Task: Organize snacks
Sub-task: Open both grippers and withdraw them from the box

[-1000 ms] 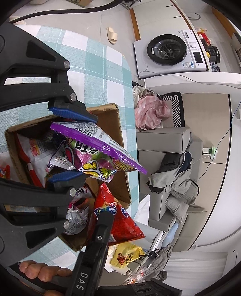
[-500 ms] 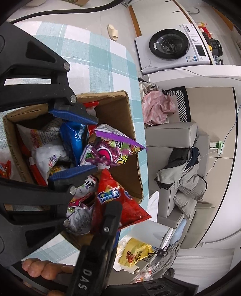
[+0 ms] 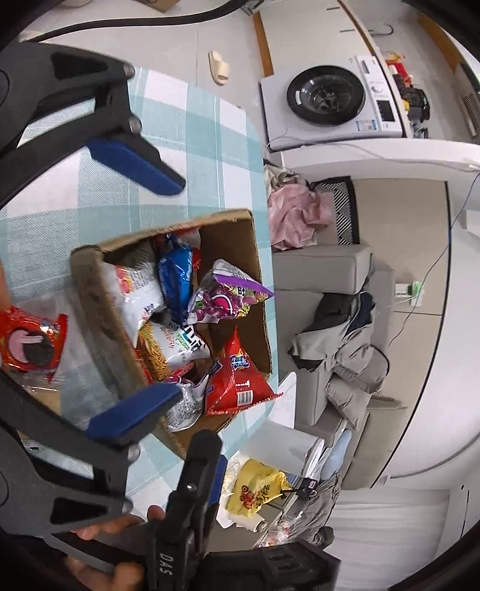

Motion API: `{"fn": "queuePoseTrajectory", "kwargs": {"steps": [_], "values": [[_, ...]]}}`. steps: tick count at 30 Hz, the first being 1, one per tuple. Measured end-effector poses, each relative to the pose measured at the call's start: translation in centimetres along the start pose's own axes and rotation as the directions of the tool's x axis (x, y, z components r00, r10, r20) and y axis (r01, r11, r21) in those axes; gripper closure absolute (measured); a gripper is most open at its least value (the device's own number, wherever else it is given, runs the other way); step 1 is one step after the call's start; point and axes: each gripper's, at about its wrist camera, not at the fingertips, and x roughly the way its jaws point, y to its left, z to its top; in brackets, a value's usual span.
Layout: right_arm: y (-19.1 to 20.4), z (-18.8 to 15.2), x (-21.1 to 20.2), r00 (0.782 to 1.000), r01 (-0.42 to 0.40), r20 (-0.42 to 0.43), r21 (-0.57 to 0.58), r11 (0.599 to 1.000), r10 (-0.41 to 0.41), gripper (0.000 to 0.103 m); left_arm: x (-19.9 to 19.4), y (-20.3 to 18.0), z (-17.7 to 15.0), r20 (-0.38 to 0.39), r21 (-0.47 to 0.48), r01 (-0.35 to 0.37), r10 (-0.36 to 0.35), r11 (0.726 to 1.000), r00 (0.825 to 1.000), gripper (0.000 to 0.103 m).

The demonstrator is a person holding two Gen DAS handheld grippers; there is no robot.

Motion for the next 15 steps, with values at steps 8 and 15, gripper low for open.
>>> {"fn": "queuePoseTrajectory", "kwargs": {"steps": [8,15], "values": [[0.8,-2.5,-1.1,0.999,0.034,-0.014,-0.038,0.999,-0.034,0.000,-3.4,-0.4,-2.0,0.003,-0.009,-0.008,0.008,1.000,1.000,0.001],[1.0,-4.4,-2.5,0.999,0.025,-0.030,-0.038,0.999,-0.026,0.000,-5.0,-0.2,-4.0,-0.002,-0.004,-0.020,0.020,1.000,1.000,0.001]]}}
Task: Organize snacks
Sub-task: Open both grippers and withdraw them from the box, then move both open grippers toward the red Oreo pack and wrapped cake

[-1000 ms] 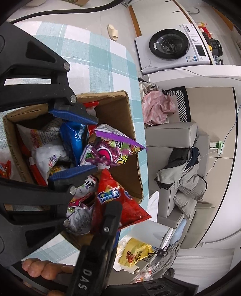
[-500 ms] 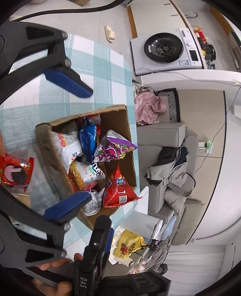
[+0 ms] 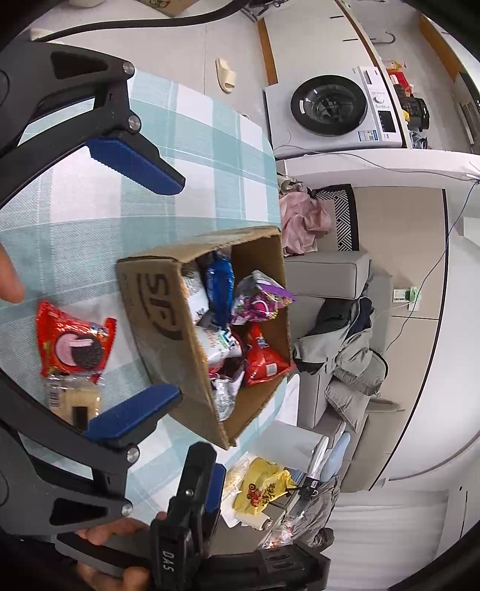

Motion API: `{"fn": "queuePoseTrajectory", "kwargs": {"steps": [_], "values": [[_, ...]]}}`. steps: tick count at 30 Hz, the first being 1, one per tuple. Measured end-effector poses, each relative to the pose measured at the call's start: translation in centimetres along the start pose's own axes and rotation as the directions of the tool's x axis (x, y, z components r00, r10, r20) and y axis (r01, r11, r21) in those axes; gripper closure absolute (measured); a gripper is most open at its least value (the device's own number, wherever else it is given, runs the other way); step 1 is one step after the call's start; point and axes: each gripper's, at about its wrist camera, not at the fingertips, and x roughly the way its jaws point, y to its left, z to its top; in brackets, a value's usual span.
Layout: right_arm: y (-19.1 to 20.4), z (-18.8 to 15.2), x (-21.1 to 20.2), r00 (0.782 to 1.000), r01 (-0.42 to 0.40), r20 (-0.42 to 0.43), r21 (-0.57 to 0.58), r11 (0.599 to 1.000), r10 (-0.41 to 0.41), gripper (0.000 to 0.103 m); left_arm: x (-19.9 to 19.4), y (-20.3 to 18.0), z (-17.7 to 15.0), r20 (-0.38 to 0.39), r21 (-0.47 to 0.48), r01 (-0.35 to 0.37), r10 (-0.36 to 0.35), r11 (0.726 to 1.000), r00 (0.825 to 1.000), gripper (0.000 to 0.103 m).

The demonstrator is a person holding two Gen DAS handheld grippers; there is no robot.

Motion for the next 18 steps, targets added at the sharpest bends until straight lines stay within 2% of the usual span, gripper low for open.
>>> {"fn": "queuePoseTrajectory", "kwargs": {"steps": [11,18], "values": [[0.5,-3.3,-0.7,0.997,0.010,-0.072,0.001,1.000,-0.010,0.000,-0.8,0.2,-2.7,-0.034,-0.013,-0.009,0.009,1.000,0.999,0.001],[1.8,-5.2,1.5,0.977,0.066,-0.198,-0.085,0.994,-0.082,0.000,-0.5,0.5,-3.1,-0.053,-0.021,-0.019,0.018,1.000,0.998,0.001]]}}
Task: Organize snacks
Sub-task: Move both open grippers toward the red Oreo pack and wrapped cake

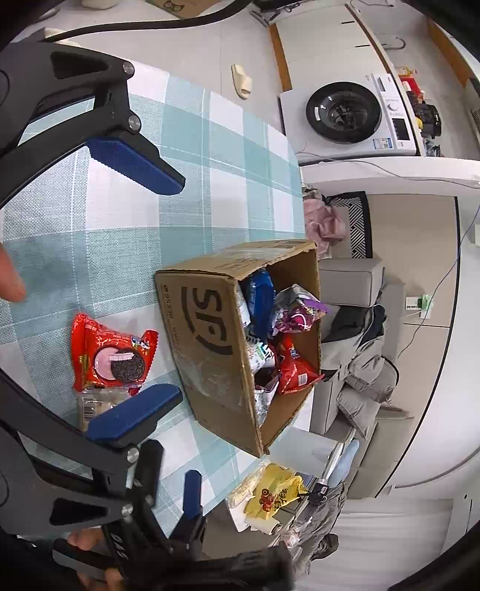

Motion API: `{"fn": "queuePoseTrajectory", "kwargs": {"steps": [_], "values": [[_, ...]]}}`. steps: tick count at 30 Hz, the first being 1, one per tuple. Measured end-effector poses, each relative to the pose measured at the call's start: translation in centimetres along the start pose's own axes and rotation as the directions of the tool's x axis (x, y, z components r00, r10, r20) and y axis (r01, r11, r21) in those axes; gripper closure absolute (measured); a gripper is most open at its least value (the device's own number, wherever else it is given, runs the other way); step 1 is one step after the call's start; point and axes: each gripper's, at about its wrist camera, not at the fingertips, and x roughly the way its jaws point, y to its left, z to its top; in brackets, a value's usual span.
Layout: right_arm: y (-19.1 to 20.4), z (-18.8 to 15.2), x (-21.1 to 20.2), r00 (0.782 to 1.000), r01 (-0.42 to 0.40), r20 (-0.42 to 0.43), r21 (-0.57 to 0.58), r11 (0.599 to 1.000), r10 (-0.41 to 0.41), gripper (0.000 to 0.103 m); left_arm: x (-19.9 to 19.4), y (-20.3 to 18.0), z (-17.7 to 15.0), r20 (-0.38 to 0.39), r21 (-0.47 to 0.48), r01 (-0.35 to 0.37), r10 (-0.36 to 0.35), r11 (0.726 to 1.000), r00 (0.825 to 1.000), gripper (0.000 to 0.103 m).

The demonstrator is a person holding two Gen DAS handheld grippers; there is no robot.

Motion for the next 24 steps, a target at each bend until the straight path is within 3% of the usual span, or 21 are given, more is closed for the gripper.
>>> {"fn": "queuePoseTrajectory", "kwargs": {"steps": [6,24], "values": [[0.8,-1.0,1.7,0.997,0.012,-0.080,-0.053,0.999,-0.016,0.000,0.8,-0.1,-0.2,-0.028,0.005,-0.003,0.003,1.000,1.000,0.001],[4.2,-3.6,4.8,0.981,0.016,-0.186,-0.203,0.979,-0.054,0.000,2.9,0.0,-0.9,-0.080,0.012,-0.008,0.009,1.000,0.997,0.001]]}}
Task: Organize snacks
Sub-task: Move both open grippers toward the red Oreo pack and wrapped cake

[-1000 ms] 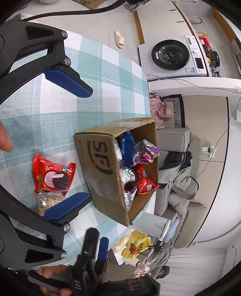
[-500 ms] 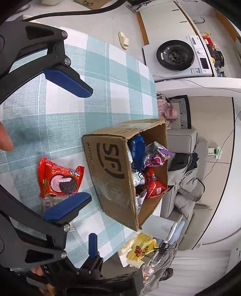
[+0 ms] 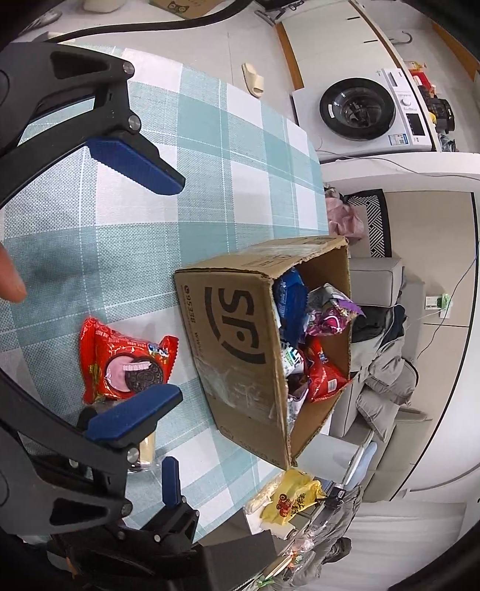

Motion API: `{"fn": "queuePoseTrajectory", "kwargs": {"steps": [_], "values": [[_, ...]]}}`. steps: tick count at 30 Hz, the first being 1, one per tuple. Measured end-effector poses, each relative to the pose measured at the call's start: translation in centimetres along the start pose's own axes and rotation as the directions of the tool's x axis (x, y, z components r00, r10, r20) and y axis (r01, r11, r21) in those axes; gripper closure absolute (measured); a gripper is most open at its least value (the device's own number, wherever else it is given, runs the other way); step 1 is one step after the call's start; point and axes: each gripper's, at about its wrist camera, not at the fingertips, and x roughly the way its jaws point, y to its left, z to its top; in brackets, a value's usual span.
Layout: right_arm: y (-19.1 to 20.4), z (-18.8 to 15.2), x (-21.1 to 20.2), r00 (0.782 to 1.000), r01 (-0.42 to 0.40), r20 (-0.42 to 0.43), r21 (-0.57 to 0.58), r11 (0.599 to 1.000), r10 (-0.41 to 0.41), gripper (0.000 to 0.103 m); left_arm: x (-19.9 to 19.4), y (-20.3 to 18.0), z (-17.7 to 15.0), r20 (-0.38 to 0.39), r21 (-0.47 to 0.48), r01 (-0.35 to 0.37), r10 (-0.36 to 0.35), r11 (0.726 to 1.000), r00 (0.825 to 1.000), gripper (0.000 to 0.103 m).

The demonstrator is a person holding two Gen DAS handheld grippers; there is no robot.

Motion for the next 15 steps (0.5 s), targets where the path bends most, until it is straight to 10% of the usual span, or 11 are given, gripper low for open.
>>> {"fn": "queuePoseTrajectory", "kwargs": {"steps": [15], "values": [[-3.9,-1.4,-0.7,0.999,0.025,-0.028,0.007,1.000,-0.025,0.000,2.1,-1.4,-1.1,-0.073,0.051,0.032,-0.028,0.998,0.997,0.001]]}}
